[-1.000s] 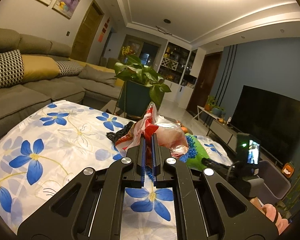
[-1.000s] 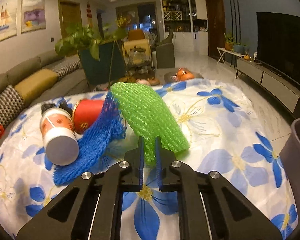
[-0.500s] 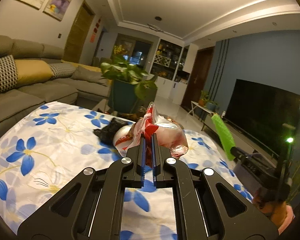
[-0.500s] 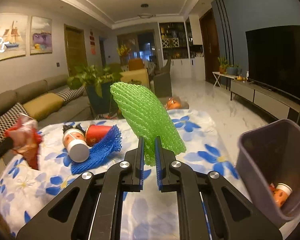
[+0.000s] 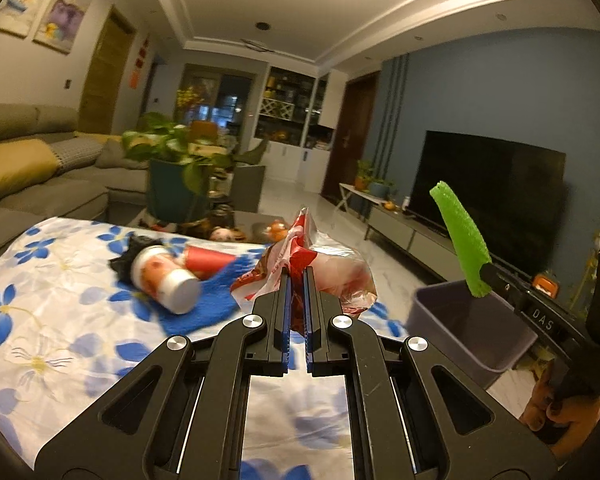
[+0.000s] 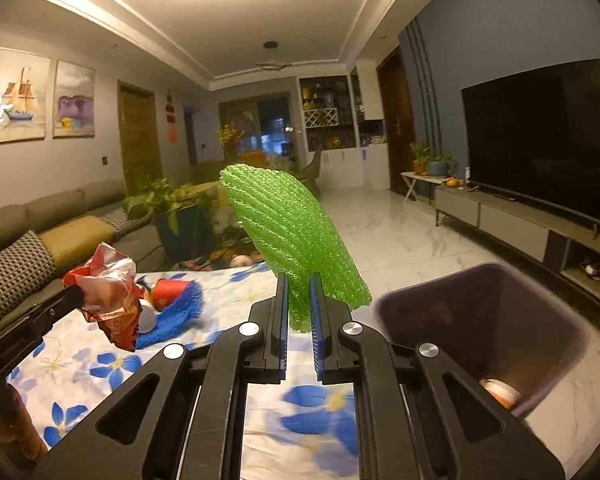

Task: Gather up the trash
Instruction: 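Carry the snack bag and green net over the grey bin and release both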

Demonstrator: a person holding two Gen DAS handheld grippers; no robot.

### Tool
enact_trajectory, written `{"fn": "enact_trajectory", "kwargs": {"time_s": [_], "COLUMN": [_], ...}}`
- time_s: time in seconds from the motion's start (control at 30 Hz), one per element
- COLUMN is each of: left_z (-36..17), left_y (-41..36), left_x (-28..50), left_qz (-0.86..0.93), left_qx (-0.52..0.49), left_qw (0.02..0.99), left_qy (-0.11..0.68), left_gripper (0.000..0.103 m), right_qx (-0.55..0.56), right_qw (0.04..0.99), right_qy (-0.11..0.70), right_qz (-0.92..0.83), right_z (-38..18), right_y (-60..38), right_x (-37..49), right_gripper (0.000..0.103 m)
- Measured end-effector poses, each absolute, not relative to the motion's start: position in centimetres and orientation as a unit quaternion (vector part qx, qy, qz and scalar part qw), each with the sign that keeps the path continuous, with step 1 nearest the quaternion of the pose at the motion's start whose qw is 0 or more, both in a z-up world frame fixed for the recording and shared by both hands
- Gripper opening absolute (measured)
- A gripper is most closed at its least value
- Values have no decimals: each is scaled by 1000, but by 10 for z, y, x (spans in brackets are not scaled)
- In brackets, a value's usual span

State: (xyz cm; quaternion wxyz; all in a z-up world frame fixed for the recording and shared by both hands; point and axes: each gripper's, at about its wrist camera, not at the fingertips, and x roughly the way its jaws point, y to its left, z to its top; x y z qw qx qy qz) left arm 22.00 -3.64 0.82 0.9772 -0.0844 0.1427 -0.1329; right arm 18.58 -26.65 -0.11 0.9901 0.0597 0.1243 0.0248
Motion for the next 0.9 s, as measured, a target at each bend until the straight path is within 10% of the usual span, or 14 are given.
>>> {"fn": "enact_trajectory", "kwargs": {"time_s": [0.9], "left_z": [13], "left_y": [-220], "left_x": [252], "left_qz": [-279], "left_qx": [-28], "left_qw": [947], "left_qy": [155], "left_gripper": [5], "right_qx": [87], "right_qw": [983], "right_qy": [115], "right_qz": [-114], "right_z": [-16], "right_y": [-380], "right_x": [168], "right_gripper": [11]}}
